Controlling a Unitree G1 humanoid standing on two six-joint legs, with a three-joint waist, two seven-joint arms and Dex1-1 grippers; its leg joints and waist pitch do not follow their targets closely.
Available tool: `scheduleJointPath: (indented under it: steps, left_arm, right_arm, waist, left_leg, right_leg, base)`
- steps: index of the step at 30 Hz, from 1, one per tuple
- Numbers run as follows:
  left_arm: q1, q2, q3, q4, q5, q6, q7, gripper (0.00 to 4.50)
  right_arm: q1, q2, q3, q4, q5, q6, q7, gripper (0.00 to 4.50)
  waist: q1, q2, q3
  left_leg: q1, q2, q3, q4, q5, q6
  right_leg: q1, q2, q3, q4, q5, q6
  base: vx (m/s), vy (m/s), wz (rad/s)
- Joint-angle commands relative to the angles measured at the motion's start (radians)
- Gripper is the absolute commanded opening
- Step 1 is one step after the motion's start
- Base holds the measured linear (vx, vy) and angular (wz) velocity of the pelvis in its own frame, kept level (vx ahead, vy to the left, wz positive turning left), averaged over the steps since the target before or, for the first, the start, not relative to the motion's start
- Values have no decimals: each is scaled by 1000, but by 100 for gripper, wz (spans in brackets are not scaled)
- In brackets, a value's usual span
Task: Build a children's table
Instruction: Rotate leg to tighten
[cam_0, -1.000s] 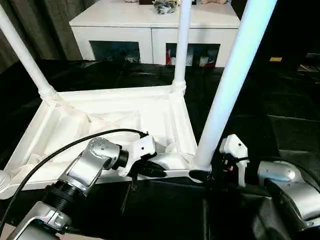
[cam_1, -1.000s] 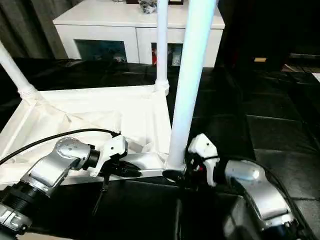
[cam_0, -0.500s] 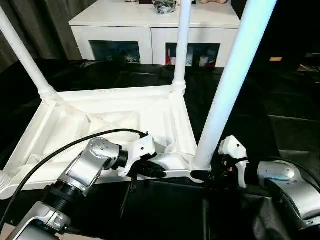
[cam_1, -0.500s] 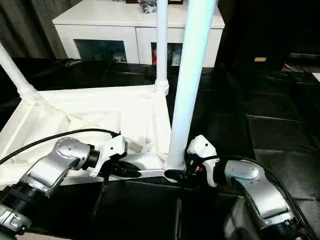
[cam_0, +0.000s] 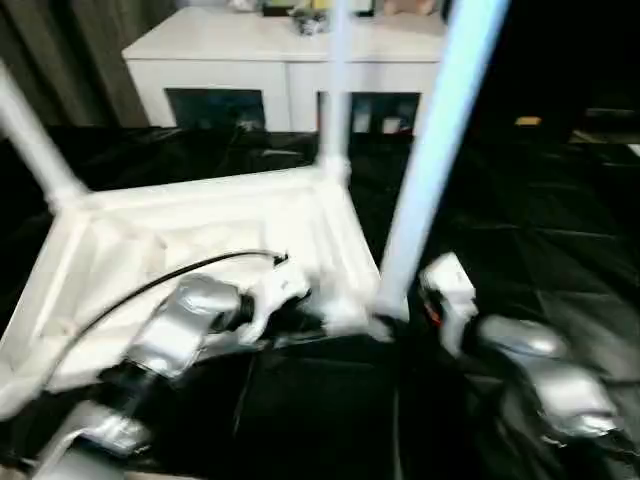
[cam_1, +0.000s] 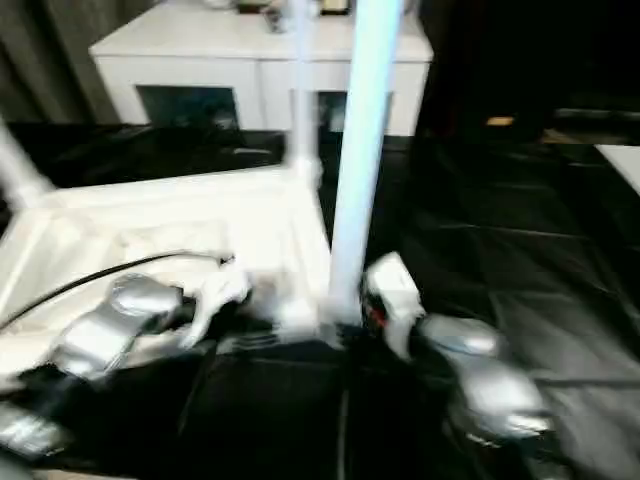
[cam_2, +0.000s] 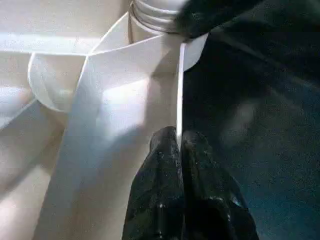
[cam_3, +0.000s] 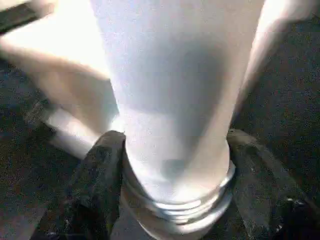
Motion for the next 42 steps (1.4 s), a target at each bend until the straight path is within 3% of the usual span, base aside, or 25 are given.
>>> scheduleJointPath:
  steps: [1, 2, 5, 7, 9, 10, 13, 14, 16, 22, 26, 30, 36, 39, 42]
  left_arm:
    - [10, -36, -30, 11, 0, 27, 41, 0]
    - [-3, -98, -18, 37, 11, 66, 138, 0]
    - [-19, -171, 4, 75, 21, 84, 254, 0]
    - [-47, -266, 6, 147, 64, 58, 375, 0]
    - [-54, -288, 3, 166, 71, 48, 394, 0]
    - [-55, -291, 2, 168, 72, 45, 396, 0]
    - [-53, -273, -9, 157, 81, 30, 383, 0]
    - [-51, -267, -9, 154, 83, 27, 380, 0]
    - [-48, -252, -15, 151, 87, 13, 364, 0]
    - [-18, -179, -26, 109, 88, -12, 265, 0]
    - [3, -117, -43, 55, 69, -17, 167, 0]
    - [22, -31, -68, 16, 28, -65, -6, 0]
    - [54, 80, -92, -87, -66, -51, -258, 0]
    - [55, 99, -88, -108, -77, -30, -274, 0]
    - [55, 105, -88, -108, -81, -32, -284, 0]
  right_arm:
    - [-11, 19, -48, 80, -22, 47, -147, 268]
    - [-41, 84, -79, 136, -41, 53, -282, 267]
    - [-72, 151, -110, 190, -60, 42, -423, 267]
    - [-138, 245, -114, 284, -97, -21, -558, 267]
    - [-163, 268, -102, 310, -100, -43, -555, 267]
    - [-171, 274, -97, 313, -104, -48, -557, 267]
    - [-172, 275, -96, 275, -86, -105, -497, 267]
    - [-172, 270, -97, 265, -93, -125, -495, 323]
    - [-167, 254, -90, 247, -105, -139, -484, 323]
    - [-129, 134, -85, 141, -128, -131, -393, 386]
    - [-74, 0, -36, 29, -101, -72, -171, 394]
    - [29, -167, 26, -131, -3, -77, 162, 394]
    - [109, -308, 62, -219, 74, -26, 388, 394]
    - [99, -313, 64, -206, 60, -27, 402, 394]
    - [85, -305, 62, -196, 64, -27, 404, 394]
  waist:
    - [-1, -8, -34]
    - [-3, -6, -34]
    - [-6, -6, -36]
    - [-7, -11, -36]
    - [-4, -12, -40]
    - [0, -11, -39]
    - [5, -13, -42]
    - [5, -13, -43]
    - [6, -12, -44]
    - [12, -9, -47]
    - [18, -5, -49]
    - [31, -4, -47]
    - [34, -3, -40]
    - [36, -1, -42]
    - [37, -4, -42]
  left_leg:
    - [2, 46, -29, -93, -327, -27]
    - [-1, 45, -28, -94, -330, -24]
    - [4, 43, -26, -93, -334, -32]
    - [3, 42, -25, -93, -323, -29]
    - [4, 41, -25, -91, -321, -23]
    - [-3, 41, -25, -92, -298, -10]
    - [-6, 41, -22, -90, -260, 15]
    - [-8, 42, -22, -90, -248, 19]
    - [-9, 43, -21, -88, -224, 31]
    - [-12, 47, -19, -83, -165, 54]
    - [-14, 50, -20, -76, -123, 91]
    - [-12, 53, -18, -75, -153, 119]
    - [-8, 60, -20, -87, -212, 91]
    - [-1, 59, -16, -83, -196, 80]
    - [-8, 57, -17, -83, -174, 80]
  right_leg:
    - [27, -55, 39, -89, -384, -184]
    - [28, -53, 39, -90, -371, -179]
    - [22, -52, 40, -94, -354, -181]
    - [20, -51, 41, -96, -336, -181]
    - [22, -52, 40, -97, -332, -178]
    - [27, -52, 41, -93, -296, -176]
    - [31, -52, 42, -88, -239, -178]
    - [32, -52, 42, -86, -224, -182]
    - [33, -51, 41, -84, -197, -194]
    - [39, -53, 40, -74, -130, -216]
    - [43, -52, 38, -66, -40, -240]
    - [46, -54, 40, -66, -33, -250]
    - [39, -57, 41, -71, -138, -263]
    - [32, -53, 42, -66, -100, -279]
    - [38, -55, 41, -63, -82, -280]
  base:
    - [0, 0, 0]
    - [0, 0, 0]
    - [0, 0, 0]
    - [0, 0, 0]
    - [0, 0, 0]
    - [0, 0, 0]
    - [0, 0, 0]
    - [0, 0, 0]
    - [0, 0, 0]
    - [0, 0, 0]
    - [0, 0, 0]
    - [0, 0, 0]
    - [0, 0, 0]
    - [0, 0, 0]
    - [0, 0, 0]
